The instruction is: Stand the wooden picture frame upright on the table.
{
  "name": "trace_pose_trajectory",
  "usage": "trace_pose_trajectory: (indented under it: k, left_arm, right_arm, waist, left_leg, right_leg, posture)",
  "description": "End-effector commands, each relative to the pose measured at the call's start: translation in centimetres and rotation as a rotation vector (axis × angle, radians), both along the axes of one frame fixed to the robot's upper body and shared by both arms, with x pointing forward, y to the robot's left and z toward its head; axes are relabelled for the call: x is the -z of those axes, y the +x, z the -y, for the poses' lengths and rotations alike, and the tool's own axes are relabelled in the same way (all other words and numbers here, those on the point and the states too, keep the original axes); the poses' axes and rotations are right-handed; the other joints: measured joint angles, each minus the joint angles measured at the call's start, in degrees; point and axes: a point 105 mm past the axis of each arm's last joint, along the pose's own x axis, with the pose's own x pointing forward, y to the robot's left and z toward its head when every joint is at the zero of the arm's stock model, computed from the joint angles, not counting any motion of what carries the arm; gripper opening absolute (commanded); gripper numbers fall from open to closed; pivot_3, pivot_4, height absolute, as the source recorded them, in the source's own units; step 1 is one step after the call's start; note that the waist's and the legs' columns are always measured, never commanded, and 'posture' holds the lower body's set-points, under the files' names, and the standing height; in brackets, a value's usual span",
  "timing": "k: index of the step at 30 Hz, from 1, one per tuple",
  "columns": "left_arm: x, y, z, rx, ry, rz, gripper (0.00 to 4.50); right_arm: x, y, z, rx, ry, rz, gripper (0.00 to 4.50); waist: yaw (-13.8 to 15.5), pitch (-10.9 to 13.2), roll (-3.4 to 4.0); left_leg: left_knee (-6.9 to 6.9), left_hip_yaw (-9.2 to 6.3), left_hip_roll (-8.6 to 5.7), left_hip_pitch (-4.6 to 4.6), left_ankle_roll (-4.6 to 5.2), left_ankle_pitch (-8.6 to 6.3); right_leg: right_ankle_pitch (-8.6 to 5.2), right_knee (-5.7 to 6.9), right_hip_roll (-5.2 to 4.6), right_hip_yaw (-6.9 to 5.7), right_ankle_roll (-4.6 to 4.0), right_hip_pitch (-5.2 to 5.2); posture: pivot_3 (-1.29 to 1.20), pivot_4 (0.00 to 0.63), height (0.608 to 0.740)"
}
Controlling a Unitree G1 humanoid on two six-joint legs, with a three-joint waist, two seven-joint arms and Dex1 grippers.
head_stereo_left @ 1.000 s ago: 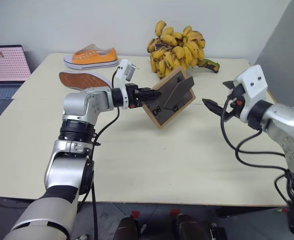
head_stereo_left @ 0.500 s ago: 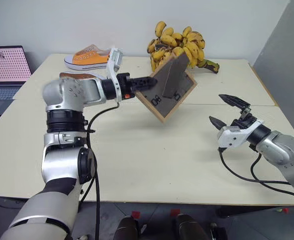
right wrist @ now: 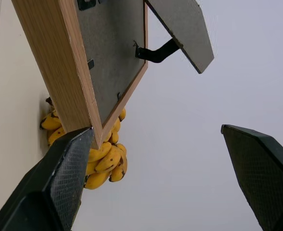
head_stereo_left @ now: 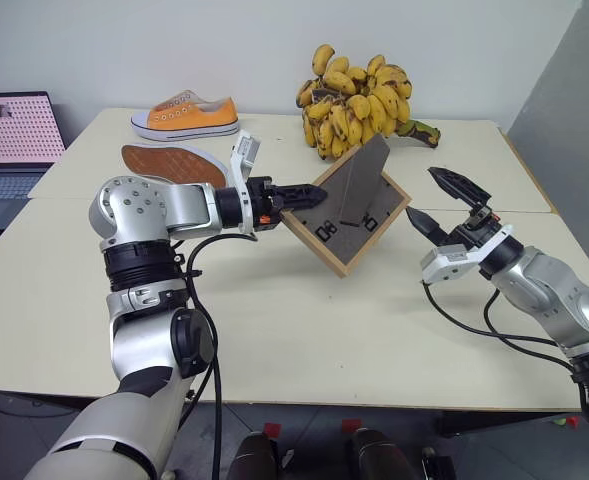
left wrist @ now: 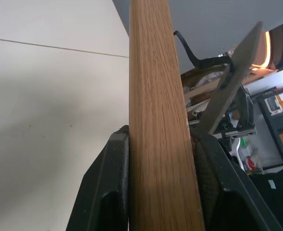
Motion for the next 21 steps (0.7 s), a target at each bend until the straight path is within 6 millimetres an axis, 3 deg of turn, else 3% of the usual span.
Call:
trace_pose_trajectory:
  k: [1, 9, 21]
  left_arm:
    - [-4.0, -0.4, -0.2, 0.001, -0.055, 0.112, 1.33]
    - [-4.4, -0.2, -0.4, -0.008, -0.068, 0.11, 1.33]
    - [-3.9, -0.6, 0.9, 0.033, -0.079, 0.097, 1.33]
  right_arm:
    - [0.5, -0.4, -0.2, -0.019, -0.01, 0.009, 4.47]
    - [1.2, -0.4, 0.9, 0.013, 0.004, -0.018, 4.47]
    - [-0.5, 0.6, -2.2, -0.069, 0.021, 0.036, 4.47]
  waist:
    - [0.0, 0.0, 0.0]
    - [0.01, 0.0, 0.0]
    - [0.0, 0.0, 0.0]
  left_leg:
    - [0.0, 0.0, 0.0, 0.0, 0.0, 0.0]
    - [0.07, 0.0, -0.07, 0.0, 0.0, 0.0]
    - [0.09, -0.01, -0.07, 0.0, 0.0, 0.0]
  right_leg:
    - [0.0, 0.0, 0.0, 0.0, 0.0, 0.0]
    - [0.0, 0.0, -0.05, -0.01, 0.01, 0.05]
    - [0.01, 0.01, -0.05, -0.02, 0.01, 0.05]
  posture:
    - [0.0, 0.15, 0.74]
    - [0.0, 0.15, 0.74]
    - [0.0, 0.15, 0.74]
